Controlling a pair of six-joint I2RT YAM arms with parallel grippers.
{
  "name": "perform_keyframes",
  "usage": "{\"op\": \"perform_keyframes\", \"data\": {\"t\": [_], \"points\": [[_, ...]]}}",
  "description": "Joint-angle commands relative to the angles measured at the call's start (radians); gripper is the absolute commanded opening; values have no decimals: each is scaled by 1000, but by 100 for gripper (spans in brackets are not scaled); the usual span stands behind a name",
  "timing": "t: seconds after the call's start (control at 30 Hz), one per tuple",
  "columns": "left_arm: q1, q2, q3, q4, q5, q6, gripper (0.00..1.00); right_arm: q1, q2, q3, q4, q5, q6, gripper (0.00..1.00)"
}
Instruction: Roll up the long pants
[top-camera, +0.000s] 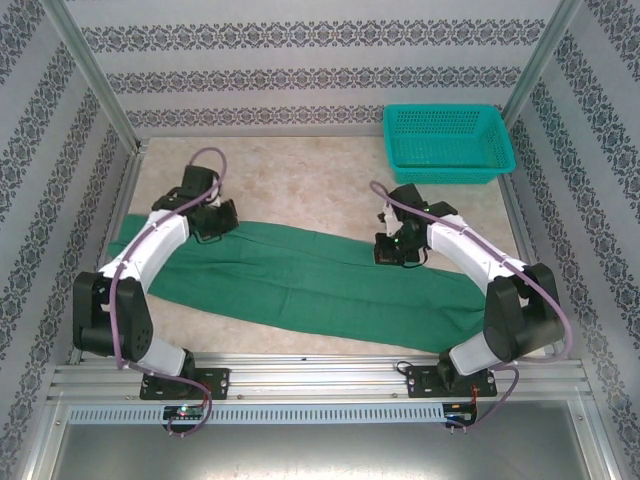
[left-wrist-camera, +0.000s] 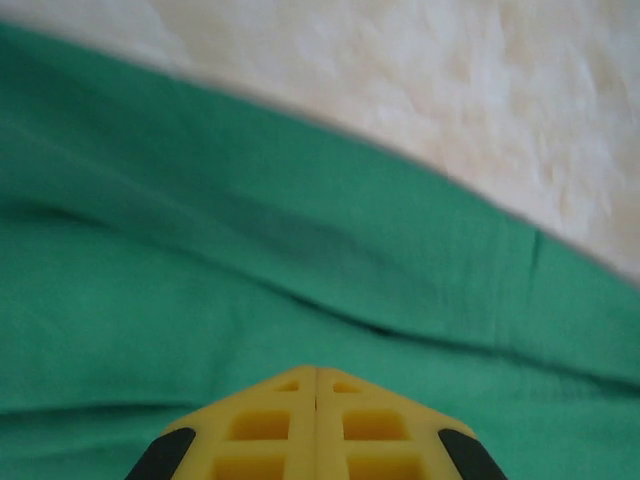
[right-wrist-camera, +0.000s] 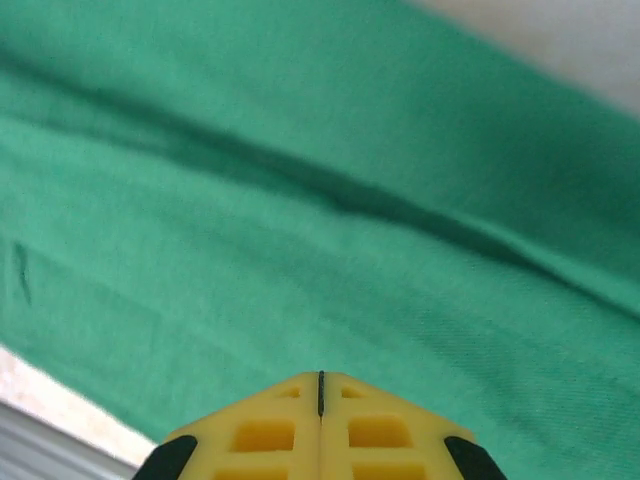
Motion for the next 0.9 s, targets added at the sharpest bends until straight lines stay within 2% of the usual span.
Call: {"op": "perform_keyframes", "data": {"t": [0.0,0.17,0.3,0.6,0.73,0.87], "points": [[-60,-12,-71,-12,75,23,1,15,31,-33,-84,-48,-19,0],[-167,46,-131,41,101,-10,0,34,79,-78,-92,-92,24,0],[-235,81,-143,90,92,-39,0,45,67,-106,-70,-75,66,0],[-269,205,-82,165,121,-71,0,26,207,-56,-130,75,175,0],[-305,243,-30,168,107,-67,0,16,219,-83,-136,122,212,0],[-318,320,6,189,122,-69,0,-35,223,-95,-114,115,248,0]]}}
